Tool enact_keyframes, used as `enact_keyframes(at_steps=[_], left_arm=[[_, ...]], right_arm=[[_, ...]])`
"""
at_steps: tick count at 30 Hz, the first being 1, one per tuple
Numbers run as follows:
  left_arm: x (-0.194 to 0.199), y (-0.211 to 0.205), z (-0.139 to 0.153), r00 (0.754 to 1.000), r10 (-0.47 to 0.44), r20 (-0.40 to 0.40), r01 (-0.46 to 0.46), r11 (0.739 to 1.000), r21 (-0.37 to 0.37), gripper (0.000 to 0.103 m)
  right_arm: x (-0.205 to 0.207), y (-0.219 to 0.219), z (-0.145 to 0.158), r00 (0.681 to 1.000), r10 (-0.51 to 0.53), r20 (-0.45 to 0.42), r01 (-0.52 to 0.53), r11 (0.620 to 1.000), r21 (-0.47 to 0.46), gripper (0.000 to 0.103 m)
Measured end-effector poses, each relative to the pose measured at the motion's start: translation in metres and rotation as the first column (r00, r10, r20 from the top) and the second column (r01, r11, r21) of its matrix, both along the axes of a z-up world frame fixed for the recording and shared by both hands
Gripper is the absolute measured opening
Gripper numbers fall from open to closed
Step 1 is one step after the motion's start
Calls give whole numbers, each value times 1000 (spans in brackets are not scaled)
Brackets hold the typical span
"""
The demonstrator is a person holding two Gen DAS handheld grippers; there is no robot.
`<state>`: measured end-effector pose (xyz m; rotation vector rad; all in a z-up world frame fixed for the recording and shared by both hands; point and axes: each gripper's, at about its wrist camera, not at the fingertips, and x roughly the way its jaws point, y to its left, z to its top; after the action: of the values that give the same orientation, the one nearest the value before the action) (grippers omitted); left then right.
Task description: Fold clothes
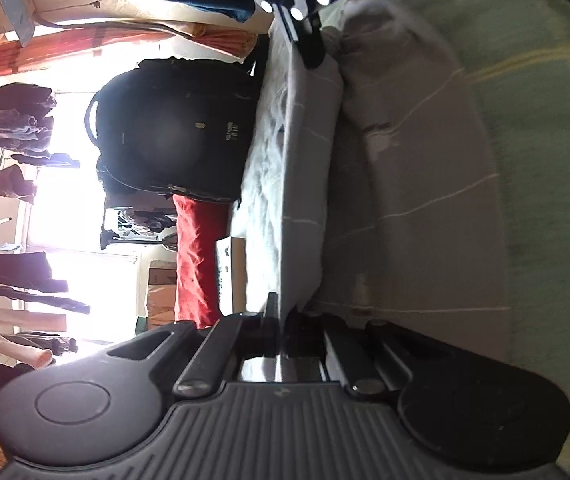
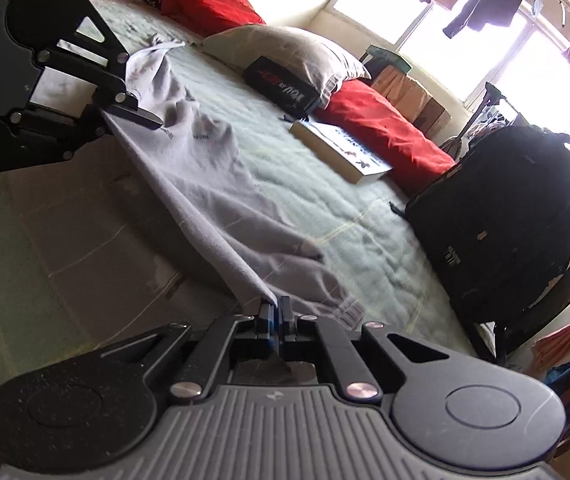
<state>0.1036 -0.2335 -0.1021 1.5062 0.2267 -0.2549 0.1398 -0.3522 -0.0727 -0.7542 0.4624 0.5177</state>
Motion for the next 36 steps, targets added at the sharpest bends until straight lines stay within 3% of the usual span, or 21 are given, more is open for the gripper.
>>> enact_keyframes(at_steps=[13,18,25,36], left_arm=[[-18,-19,-5,998,-9,-68,5,998,-58,0],[-30,-16,-5,997,-12,-73,7,997,-72,0],[-47,-17,-13,997,-31,-71,25,996,-88,0],[-54,-17,-20,989,-21,-145,0,990,-142,0]], right_arm=[[-12,-17,-28,997,-56,-58,57,998,28,4],[-5,-29,-25,992,-72,-106,84,990,111,4],[-5,-40,-9,990,-87,-113,105,982,158,4],[-12,-52,-20,975,-92,-202,134,969,206,4]])
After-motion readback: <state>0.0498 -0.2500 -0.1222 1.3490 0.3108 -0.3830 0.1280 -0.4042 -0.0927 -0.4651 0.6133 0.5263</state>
